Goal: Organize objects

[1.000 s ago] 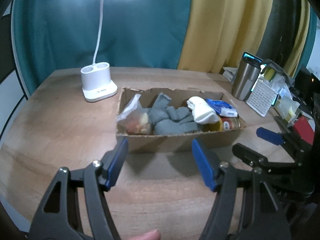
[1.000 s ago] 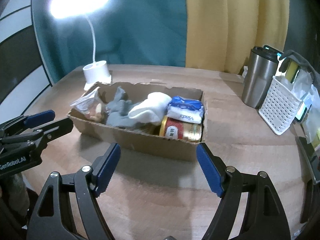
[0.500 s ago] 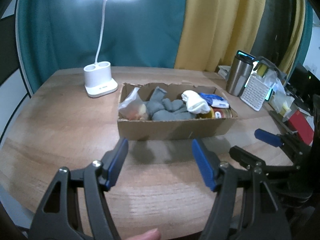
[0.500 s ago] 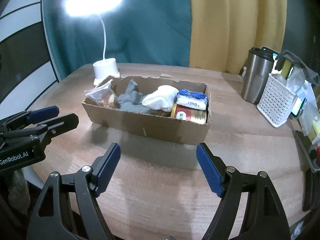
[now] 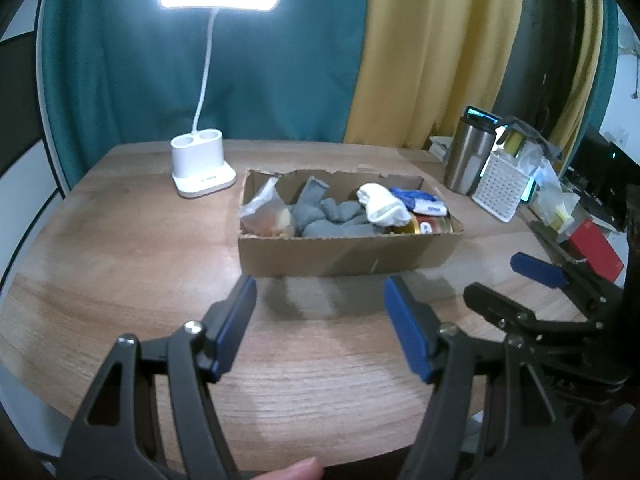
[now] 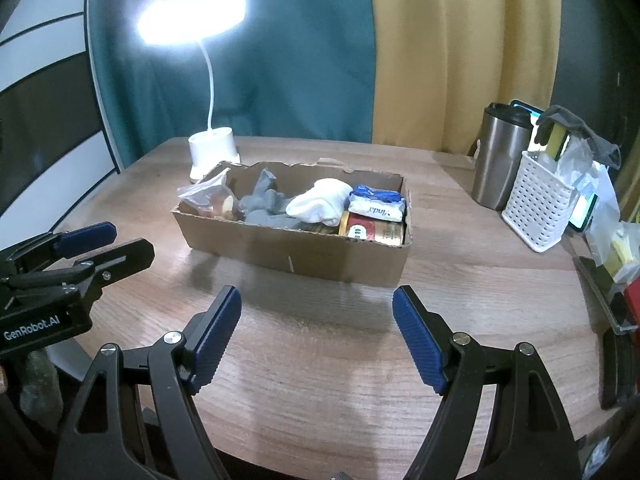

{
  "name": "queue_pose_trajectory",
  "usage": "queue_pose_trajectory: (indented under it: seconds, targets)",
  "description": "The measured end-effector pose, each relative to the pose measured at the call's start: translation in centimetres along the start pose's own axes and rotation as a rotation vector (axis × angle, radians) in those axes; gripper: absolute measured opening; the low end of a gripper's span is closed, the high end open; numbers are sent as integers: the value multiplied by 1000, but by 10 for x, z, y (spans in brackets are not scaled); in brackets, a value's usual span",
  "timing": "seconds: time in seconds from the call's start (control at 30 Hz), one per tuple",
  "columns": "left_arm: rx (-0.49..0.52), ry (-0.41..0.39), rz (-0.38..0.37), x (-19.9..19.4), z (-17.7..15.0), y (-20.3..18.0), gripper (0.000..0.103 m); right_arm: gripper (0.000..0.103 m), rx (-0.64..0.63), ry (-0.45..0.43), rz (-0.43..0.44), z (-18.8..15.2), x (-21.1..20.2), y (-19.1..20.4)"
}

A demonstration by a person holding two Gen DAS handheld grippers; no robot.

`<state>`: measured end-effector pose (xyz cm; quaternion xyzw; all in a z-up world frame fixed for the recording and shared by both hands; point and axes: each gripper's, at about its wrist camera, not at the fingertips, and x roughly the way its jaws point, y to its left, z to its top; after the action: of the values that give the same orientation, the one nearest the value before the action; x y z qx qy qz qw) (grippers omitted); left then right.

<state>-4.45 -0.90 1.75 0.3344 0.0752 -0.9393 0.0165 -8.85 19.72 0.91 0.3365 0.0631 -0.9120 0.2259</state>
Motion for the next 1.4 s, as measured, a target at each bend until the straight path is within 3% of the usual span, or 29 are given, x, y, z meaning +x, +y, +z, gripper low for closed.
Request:
queue_pose_trajectory:
  seconds: [1.4]
  targets:
    - [-3,27,17,14,1,2,68,81,16,26,32,1,14,-1]
